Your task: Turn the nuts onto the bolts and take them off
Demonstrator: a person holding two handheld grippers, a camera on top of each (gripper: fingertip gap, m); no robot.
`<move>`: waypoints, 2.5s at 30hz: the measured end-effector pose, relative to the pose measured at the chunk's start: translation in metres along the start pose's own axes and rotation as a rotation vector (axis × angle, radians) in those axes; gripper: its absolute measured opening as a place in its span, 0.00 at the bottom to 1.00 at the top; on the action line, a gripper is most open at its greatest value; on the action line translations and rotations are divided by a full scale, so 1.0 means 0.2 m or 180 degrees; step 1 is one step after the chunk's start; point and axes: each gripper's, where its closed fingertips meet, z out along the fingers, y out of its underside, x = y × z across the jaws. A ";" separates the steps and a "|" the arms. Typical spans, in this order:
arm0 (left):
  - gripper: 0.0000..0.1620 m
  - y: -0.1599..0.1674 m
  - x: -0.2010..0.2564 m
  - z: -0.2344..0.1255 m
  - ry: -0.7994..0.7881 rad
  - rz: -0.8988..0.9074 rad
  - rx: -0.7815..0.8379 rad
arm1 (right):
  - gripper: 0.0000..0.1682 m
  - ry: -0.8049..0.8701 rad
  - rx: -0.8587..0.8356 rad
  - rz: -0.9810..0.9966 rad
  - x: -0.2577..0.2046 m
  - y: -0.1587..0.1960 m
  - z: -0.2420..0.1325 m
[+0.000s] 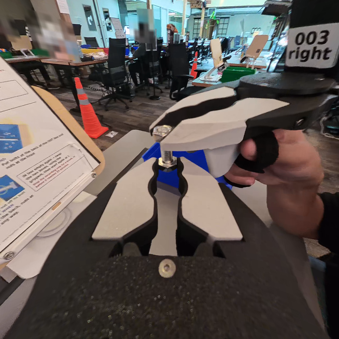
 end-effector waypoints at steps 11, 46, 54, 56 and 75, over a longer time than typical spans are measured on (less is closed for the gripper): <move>0.11 -0.13 0.26 -0.15 0.1782 -0.0852 0.0455 | 0.26 -0.2499 0.0730 0.0755 -0.18 -0.20 -0.30; 0.11 -0.02 0.08 -0.07 0.0634 -0.0303 0.0062 | 0.22 -0.0787 0.0059 -0.0058 -0.14 -0.02 -0.03; 0.11 -0.11 0.25 -0.20 0.1635 -0.0609 0.0335 | 0.26 -0.2842 0.0655 0.1263 -0.13 -0.12 -0.19; 0.11 -0.11 0.25 -0.19 0.1626 -0.0624 0.0345 | 0.27 -0.3171 0.0587 0.1581 -0.12 -0.10 -0.18; 0.11 0.02 -0.02 -0.08 0.0196 -0.0182 -0.0138 | 0.10 -0.1102 0.0190 0.0420 -0.05 0.02 0.05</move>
